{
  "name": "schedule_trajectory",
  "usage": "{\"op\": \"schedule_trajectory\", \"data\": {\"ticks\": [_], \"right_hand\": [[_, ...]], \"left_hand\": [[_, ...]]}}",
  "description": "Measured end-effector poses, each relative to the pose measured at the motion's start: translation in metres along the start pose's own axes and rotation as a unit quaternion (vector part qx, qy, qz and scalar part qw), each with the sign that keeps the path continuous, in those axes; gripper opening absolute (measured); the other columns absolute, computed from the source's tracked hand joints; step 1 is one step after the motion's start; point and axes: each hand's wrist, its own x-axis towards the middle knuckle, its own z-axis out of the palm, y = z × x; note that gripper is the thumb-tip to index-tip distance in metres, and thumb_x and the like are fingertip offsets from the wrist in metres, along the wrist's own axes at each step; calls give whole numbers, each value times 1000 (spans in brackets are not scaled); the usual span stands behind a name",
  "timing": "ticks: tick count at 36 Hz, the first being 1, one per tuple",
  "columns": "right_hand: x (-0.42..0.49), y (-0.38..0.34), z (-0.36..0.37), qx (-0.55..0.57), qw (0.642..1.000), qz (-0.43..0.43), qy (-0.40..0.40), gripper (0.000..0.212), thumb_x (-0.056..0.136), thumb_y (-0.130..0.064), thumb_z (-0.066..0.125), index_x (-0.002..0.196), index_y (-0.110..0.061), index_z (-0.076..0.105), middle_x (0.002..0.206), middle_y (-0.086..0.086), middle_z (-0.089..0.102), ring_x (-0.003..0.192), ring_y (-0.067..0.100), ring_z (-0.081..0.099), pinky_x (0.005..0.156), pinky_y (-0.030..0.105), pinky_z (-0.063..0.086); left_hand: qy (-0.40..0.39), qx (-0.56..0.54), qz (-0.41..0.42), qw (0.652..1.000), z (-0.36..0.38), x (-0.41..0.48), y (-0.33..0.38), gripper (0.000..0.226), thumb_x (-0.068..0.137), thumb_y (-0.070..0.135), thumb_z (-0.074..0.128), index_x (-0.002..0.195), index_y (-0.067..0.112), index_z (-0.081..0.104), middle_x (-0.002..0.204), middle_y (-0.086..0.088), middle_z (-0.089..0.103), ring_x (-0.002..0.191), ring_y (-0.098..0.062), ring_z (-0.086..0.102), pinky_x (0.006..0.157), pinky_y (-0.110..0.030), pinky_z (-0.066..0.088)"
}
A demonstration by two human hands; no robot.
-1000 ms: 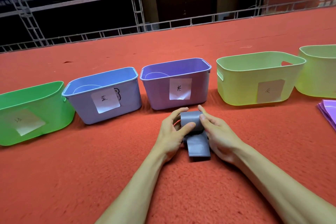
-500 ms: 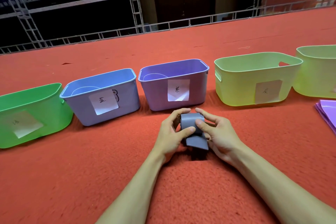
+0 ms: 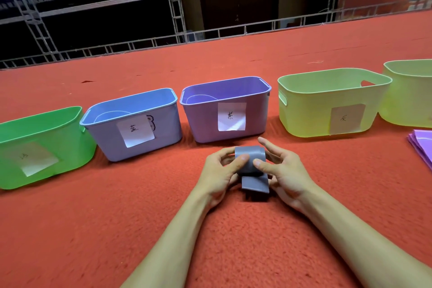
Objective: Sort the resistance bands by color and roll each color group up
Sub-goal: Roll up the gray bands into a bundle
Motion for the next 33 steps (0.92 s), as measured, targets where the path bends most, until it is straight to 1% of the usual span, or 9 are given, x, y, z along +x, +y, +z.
{"op": "schedule_trajectory", "data": {"ticks": [2,5,9,11,16,19,21,24,33], "right_hand": [[1,-2,0,8,1000,24,-7,66,84,14,57,141,-17,44,109,1,66,93,14,65,71,30,57],[1,-7,0,15,998,57,-21,68,84,14,54,144,-17,41,105,4,69,97,23,65,82,37,52],[-2,-14,2,23,995,88,-31,66,83,14,49,140,-20,46,99,10,69,87,22,66,52,21,50],[-4,-16,2,17,995,89,-37,62,84,9,51,137,-21,48,98,7,70,81,19,67,50,19,46],[-3,-14,3,13,996,81,-41,46,89,-12,60,132,-23,52,104,8,72,91,26,69,90,40,51],[-5,-12,5,2,997,71,-41,44,88,-15,62,129,-24,52,106,10,71,81,19,71,75,34,58],[-7,-11,3,-2,997,62,-37,51,81,-15,67,129,-23,53,108,13,71,84,22,71,75,36,59],[-7,-11,2,3,998,48,-35,59,69,-14,71,126,-19,56,103,18,70,86,26,70,75,37,59],[-8,-9,-3,-16,999,13,-33,55,65,10,74,114,-13,64,97,18,68,77,29,68,62,35,58]], "left_hand": [[19,12,9,1000,-1,1,-2,36,71,20,82,104,17,68,106,-6,72,98,-19,67,88,-41,53],[35,32,33,998,-2,3,-5,55,55,33,84,106,19,68,111,-5,71,107,-20,66,91,-46,54],[14,20,52,998,-3,1,-6,58,57,27,83,111,14,65,111,-5,71,106,-28,67,92,-50,53],[14,36,74,997,-3,0,-5,58,58,26,83,112,14,64,113,-7,70,106,-28,66,95,-47,52],[21,60,118,991,-4,1,-5,58,56,26,84,110,18,64,116,-8,68,110,-28,64,95,-39,52],[15,69,136,988,-5,1,-4,56,57,23,83,110,18,64,111,-2,70,107,-19,65,90,-30,52],[6,64,139,988,-6,1,-4,55,58,21,83,109,18,63,108,2,71,105,-16,65,88,-26,51],[-6,57,138,989,-7,2,-5,55,58,18,83,109,16,62,109,2,69,106,-16,64,88,-27,51],[-55,35,102,993,-9,5,-12,68,56,13,80,118,14,54,116,0,62,111,-16,58,97,-35,46]]}}
